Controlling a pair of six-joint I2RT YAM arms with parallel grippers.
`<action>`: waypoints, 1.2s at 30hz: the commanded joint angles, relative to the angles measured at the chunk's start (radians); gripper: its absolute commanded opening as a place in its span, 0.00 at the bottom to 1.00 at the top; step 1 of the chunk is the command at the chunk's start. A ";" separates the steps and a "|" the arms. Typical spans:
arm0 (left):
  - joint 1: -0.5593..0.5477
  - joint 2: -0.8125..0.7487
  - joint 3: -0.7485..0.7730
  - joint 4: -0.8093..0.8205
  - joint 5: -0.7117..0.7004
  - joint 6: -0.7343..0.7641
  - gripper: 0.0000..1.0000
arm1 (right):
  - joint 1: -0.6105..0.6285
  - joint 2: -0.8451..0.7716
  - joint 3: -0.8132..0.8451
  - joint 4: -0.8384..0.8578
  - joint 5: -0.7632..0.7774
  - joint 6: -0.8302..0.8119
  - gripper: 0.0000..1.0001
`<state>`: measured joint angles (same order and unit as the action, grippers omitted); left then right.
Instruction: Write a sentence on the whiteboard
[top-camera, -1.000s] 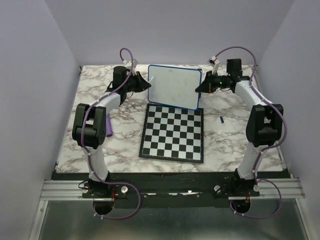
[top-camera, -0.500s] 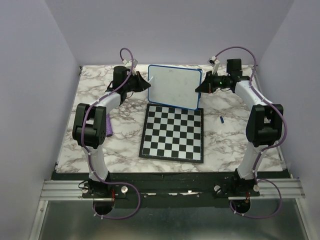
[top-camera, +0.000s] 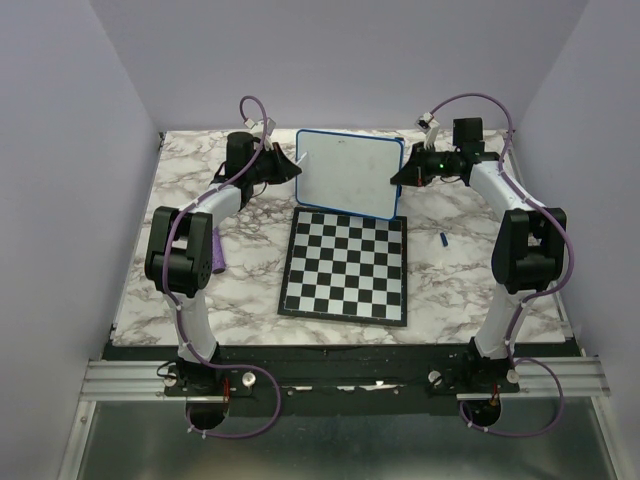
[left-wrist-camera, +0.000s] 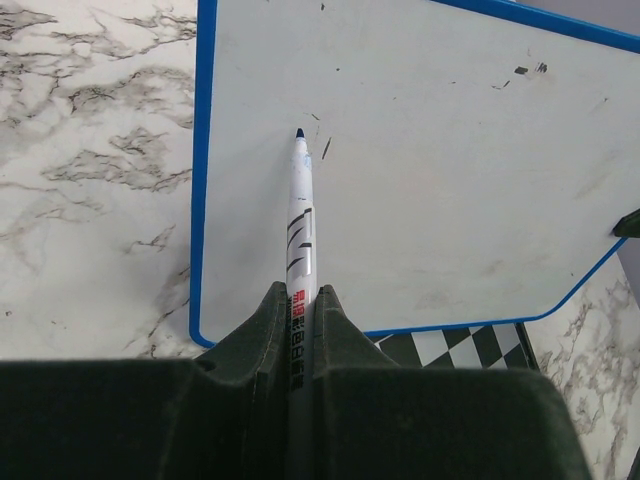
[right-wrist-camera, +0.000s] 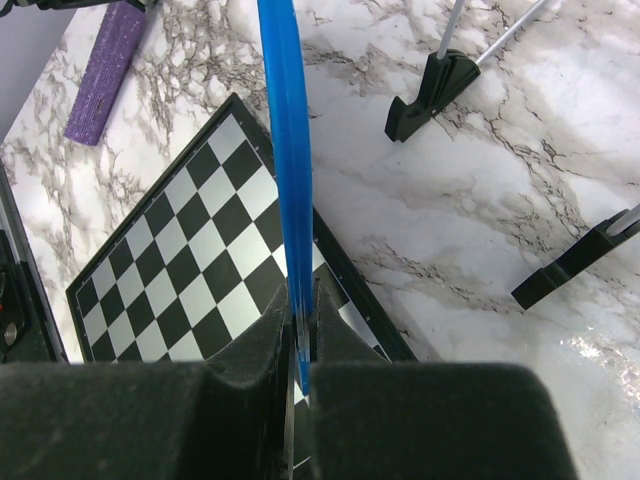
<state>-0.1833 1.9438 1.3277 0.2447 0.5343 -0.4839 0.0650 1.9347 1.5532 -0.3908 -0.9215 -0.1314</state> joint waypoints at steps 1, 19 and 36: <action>0.005 0.006 0.008 0.016 -0.019 0.008 0.00 | -0.002 0.023 0.011 -0.005 -0.005 -0.013 0.00; 0.005 0.029 0.028 0.002 -0.039 -0.004 0.00 | -0.001 0.023 0.010 -0.006 -0.010 -0.010 0.00; 0.001 0.057 0.068 -0.021 0.000 0.002 0.00 | -0.001 0.024 0.010 -0.006 -0.010 -0.010 0.00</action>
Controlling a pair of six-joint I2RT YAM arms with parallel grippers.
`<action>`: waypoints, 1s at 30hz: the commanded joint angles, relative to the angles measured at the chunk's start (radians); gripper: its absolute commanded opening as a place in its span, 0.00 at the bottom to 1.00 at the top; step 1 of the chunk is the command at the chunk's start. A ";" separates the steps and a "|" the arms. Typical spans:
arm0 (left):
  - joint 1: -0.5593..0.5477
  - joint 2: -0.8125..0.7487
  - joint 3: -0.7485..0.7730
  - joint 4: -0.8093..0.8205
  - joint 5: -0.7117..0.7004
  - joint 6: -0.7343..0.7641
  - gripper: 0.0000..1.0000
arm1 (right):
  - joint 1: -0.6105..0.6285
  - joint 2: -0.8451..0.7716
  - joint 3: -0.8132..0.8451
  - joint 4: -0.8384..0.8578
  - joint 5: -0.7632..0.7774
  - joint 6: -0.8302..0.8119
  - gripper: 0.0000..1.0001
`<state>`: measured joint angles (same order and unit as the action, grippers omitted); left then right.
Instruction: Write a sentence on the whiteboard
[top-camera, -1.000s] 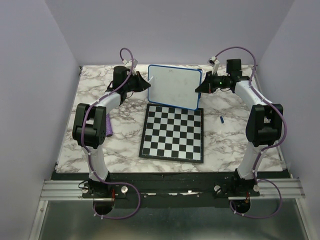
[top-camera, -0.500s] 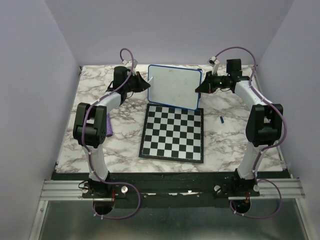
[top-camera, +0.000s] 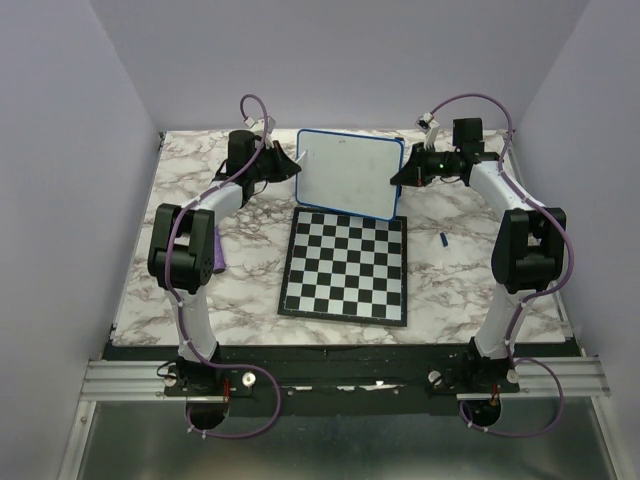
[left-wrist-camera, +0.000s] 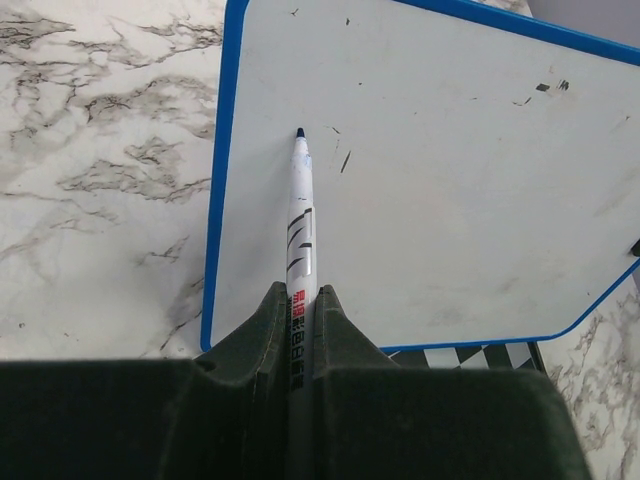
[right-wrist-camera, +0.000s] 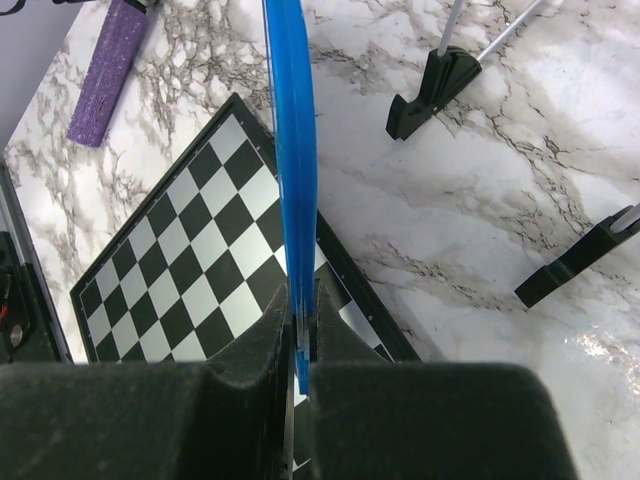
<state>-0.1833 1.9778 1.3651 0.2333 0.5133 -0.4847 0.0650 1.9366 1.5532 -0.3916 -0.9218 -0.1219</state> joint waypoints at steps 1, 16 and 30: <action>-0.001 0.024 0.032 -0.011 0.024 0.005 0.00 | -0.001 0.022 0.010 -0.006 -0.009 -0.021 0.00; -0.007 0.016 0.019 -0.005 0.079 0.015 0.00 | -0.001 0.022 0.010 -0.006 -0.011 -0.019 0.00; -0.007 0.007 -0.001 -0.064 0.106 0.047 0.00 | -0.002 0.024 0.013 -0.006 -0.011 -0.018 0.00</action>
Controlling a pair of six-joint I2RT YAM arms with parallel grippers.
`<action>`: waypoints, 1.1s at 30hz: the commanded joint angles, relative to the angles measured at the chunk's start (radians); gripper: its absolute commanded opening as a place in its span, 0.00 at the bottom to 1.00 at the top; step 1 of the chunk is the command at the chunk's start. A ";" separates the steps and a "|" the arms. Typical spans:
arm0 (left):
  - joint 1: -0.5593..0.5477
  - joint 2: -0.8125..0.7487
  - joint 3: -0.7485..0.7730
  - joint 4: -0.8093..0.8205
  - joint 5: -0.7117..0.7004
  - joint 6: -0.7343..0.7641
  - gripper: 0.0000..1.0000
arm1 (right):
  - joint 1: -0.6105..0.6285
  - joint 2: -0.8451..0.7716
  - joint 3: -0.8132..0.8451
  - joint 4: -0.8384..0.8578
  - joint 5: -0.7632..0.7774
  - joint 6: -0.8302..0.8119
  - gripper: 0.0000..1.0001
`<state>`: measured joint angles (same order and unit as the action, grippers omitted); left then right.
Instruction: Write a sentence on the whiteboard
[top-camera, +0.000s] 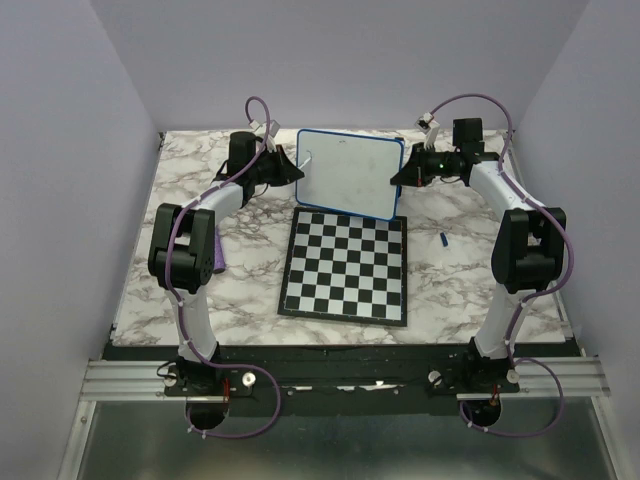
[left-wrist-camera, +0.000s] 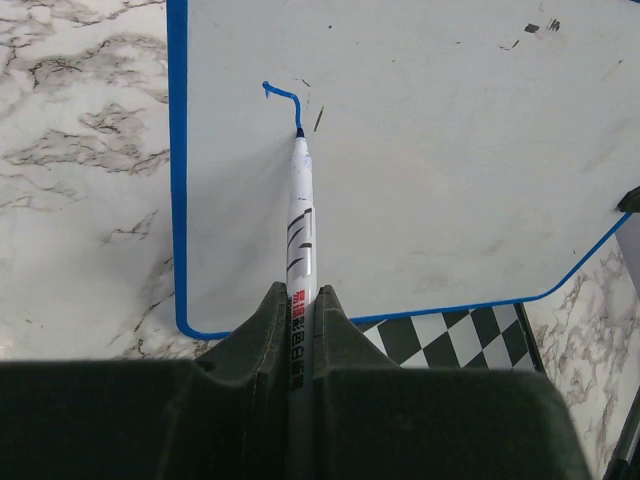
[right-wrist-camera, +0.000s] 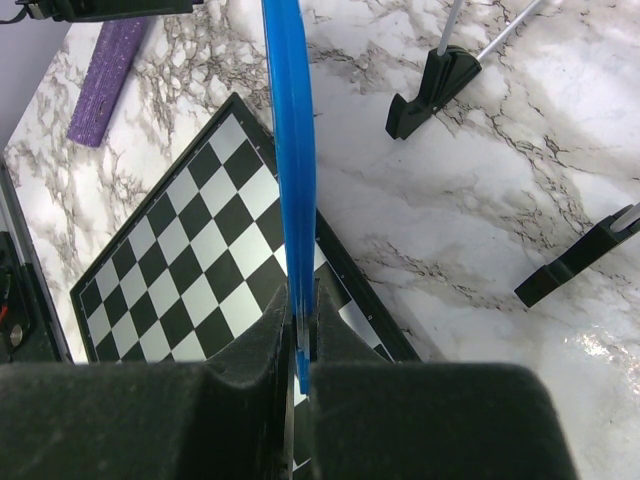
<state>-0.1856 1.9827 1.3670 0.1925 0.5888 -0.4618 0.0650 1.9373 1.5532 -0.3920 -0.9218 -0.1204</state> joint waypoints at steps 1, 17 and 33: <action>-0.005 -0.001 -0.006 -0.024 0.028 0.026 0.00 | -0.002 0.023 0.013 -0.005 -0.012 -0.019 0.00; 0.005 0.002 0.020 -0.079 -0.058 0.045 0.00 | -0.001 0.023 0.013 -0.005 -0.012 -0.019 0.00; 0.006 0.051 0.135 -0.096 -0.063 0.020 0.00 | -0.002 0.025 0.011 -0.005 -0.014 -0.021 0.00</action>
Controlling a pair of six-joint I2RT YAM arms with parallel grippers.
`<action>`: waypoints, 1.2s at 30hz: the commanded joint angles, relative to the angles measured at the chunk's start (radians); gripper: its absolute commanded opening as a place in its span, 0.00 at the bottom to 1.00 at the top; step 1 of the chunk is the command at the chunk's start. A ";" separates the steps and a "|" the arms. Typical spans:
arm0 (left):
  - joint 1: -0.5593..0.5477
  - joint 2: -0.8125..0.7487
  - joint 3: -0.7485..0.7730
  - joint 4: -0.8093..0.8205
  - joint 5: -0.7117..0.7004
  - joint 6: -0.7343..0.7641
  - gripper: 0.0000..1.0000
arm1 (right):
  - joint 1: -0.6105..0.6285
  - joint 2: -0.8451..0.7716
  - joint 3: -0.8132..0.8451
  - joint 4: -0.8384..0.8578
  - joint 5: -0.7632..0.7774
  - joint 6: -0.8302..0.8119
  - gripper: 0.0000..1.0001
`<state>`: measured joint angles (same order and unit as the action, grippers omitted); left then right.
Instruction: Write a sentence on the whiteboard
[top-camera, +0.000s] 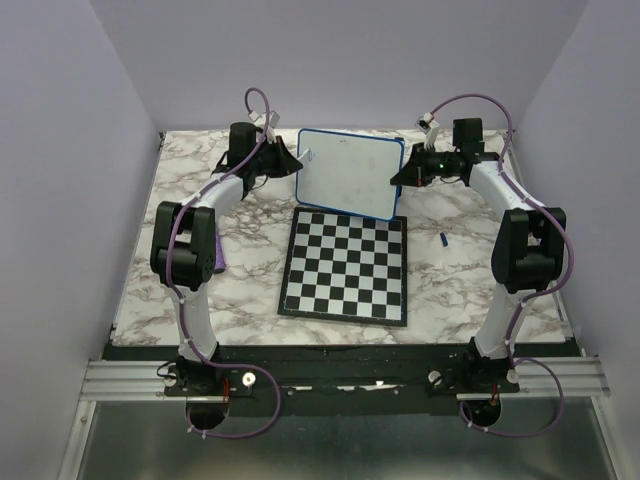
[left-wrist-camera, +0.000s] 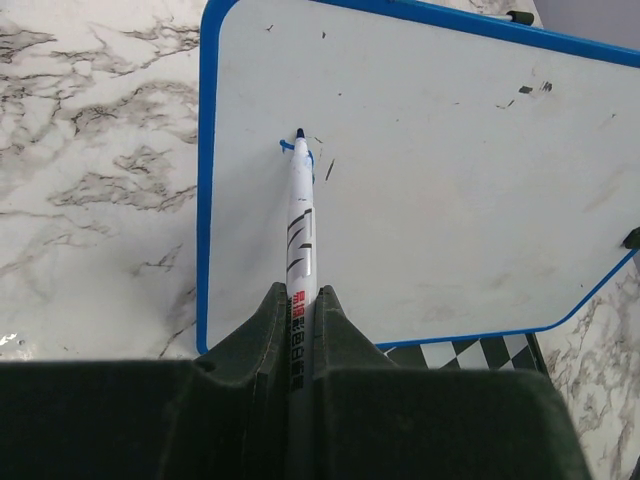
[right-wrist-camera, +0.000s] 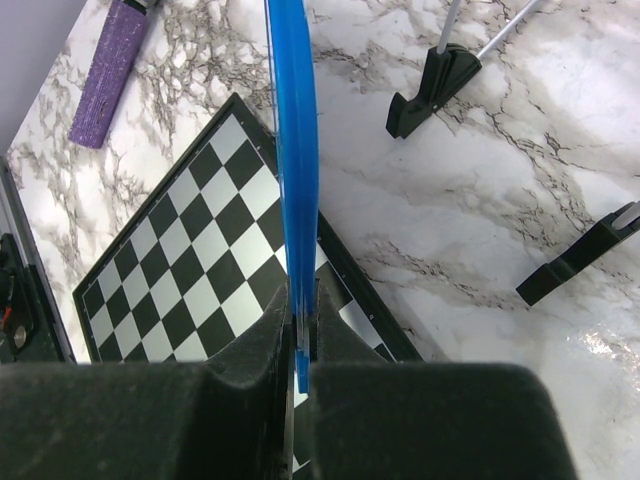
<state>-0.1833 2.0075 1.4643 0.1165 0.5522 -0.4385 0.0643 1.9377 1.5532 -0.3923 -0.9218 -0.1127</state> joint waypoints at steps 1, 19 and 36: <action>0.004 0.025 0.036 -0.023 -0.028 -0.003 0.00 | 0.000 0.023 0.011 -0.005 -0.014 -0.028 0.00; 0.007 -0.003 -0.062 -0.043 -0.012 0.018 0.00 | -0.001 0.026 0.013 -0.005 -0.015 -0.025 0.00; 0.005 -0.076 -0.142 0.061 0.049 -0.035 0.00 | 0.000 0.023 0.013 -0.005 -0.020 -0.024 0.00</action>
<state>-0.1761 1.9938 1.3262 0.1116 0.5621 -0.4450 0.0570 1.9442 1.5532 -0.3965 -0.9215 -0.1070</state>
